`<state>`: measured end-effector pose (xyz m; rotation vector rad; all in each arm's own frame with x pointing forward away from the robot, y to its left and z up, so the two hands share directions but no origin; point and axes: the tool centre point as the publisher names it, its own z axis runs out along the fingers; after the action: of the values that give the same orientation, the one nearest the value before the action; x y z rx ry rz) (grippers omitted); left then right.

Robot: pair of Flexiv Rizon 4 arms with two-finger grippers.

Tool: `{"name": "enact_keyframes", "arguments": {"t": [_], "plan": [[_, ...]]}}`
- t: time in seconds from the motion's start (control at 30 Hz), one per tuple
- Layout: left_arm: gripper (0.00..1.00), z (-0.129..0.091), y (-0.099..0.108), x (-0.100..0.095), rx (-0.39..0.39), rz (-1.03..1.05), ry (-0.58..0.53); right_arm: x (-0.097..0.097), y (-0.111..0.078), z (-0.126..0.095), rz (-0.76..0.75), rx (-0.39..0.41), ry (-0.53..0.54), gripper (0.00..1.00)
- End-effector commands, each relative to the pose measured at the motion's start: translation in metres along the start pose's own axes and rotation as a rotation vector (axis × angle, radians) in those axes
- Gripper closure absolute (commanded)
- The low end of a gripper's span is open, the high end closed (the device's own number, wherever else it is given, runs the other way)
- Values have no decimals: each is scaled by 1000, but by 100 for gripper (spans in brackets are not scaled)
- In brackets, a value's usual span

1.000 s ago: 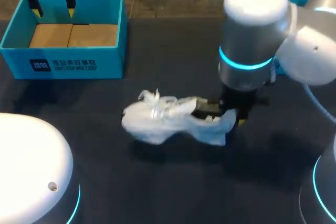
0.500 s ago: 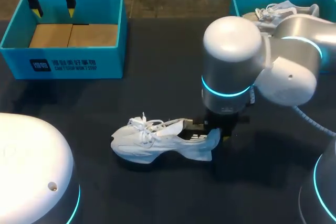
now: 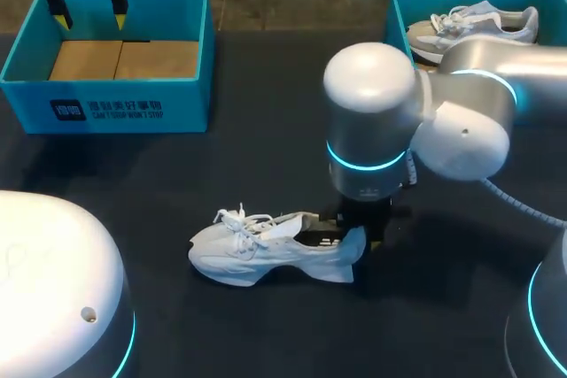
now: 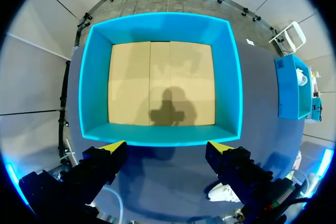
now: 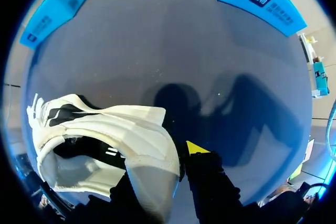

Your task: Take the shoe out of the shoebox, open the shoe tongue, remove and reinsert the insole, then place the shoe into the shoebox

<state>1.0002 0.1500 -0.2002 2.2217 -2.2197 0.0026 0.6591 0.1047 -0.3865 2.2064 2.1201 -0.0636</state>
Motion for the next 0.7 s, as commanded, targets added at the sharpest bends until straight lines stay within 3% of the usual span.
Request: {"name": "enact_keyframes", "arguments": {"t": [0.03,0.3,0.33,0.37,0.43,0.7], "plan": [[0,0,0,0,0,0,-1,3,0,9,1,4,7,100],[0,0,0,0,0,0,-1,2,0,14,-1,6,29,98],[0,0,0,0,0,0,-1,2,0,14,-1,7,31,89],[0,0,0,0,0,0,-1,1,1,13,0,7,38,73],[0,0,0,0,0,0,-1,0,0,8,1,2,45,0],[0,0,0,0,0,0,-1,-10,-2,-37,4,6,133,0]]}}
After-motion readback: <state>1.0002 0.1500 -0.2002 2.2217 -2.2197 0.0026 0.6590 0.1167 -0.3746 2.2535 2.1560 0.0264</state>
